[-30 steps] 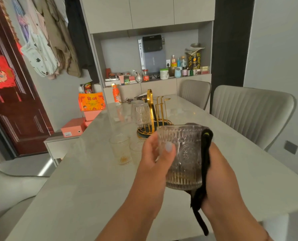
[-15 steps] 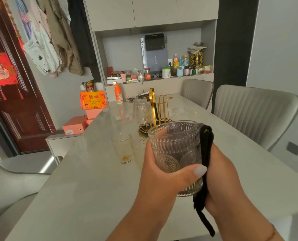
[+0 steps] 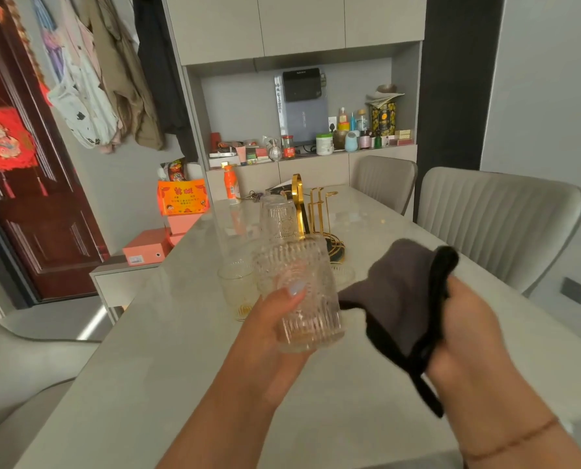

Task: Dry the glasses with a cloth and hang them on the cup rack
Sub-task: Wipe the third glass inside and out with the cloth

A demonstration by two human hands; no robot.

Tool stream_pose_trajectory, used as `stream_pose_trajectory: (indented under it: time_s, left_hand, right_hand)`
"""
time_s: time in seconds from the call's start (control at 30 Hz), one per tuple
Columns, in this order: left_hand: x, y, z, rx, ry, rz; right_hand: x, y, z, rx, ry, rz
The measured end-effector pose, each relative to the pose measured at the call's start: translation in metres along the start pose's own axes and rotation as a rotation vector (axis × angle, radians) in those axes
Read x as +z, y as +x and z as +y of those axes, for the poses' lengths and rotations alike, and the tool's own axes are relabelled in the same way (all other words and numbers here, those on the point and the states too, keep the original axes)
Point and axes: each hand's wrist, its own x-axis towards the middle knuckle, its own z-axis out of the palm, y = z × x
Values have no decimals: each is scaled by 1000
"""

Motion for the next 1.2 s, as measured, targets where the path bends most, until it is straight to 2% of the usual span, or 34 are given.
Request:
stream_pose_trajectory:
  time_s: [0.03,0.1,0.17,0.2,0.27,0.33,0.37,0.43,0.5,0.53,0.57,0.67,0.73,0.87,0.93,1.0,1.07,1.2]
  left_hand:
    - [-4,-1,1,-29,59,-3]
    - [-7,-3,2,-85,205,8]
    - [-7,-5,1,-125,353,-15]
    - [-5,-6,0,-138,410,-42]
    - [-4,-6,-3,-131,463,-72]
    - [-3,-6,-2,-100,468,-85]
    - [-4,-6,-1,-88,466,-93]
    - [-9,-7,2,-85,452,-105]
    - [-15,-8,6,-94,420,-130]
    - [-17,-8,9,-97,402,-141]
    - [-18,-9,13,-96,388,-158]
    - [-16,-7,19,-95,385,-258]
    - [-13,-7,20,-137,370,-321]
    - [-10,-3,16,-212,340,-426]
    - [-3,-1,17,-241,395,-490]
    - [2,-1,18,-275,489,-539]
    - [4,-2,18,-327,504,-551]
    - [-4,4,17,-383,400,-398]
  right_hand:
    - [1,4,-10,-49,-7,17]
    - [9,6,-25,-190,-216,126]
    - [20,3,-31,-351,-538,179]
    - [24,2,-30,-437,-736,149]
    - [30,-4,-21,-592,-1189,-10]
    - [37,-2,-8,-510,-1543,-285]
    - [43,-2,-6,-407,-1612,-393]
    - [49,-4,-16,-264,-1546,-546]
    - [41,-1,-38,-415,-1428,-675]
    - [34,-5,-48,-487,-1466,-728]
    - [31,-12,-53,-473,-1534,-828]
    - [27,-13,-50,-346,-1847,-996]
    - [37,-10,-47,-282,-1907,-1112]
    - [51,-11,-48,-83,-2063,-1220]
    - [51,-16,-44,72,-2022,-1273]
    - [45,-18,-39,179,-1995,-1280]
    - [35,-15,-36,210,-1976,-1186]
    - [26,-10,-34,219,-1810,-1002]
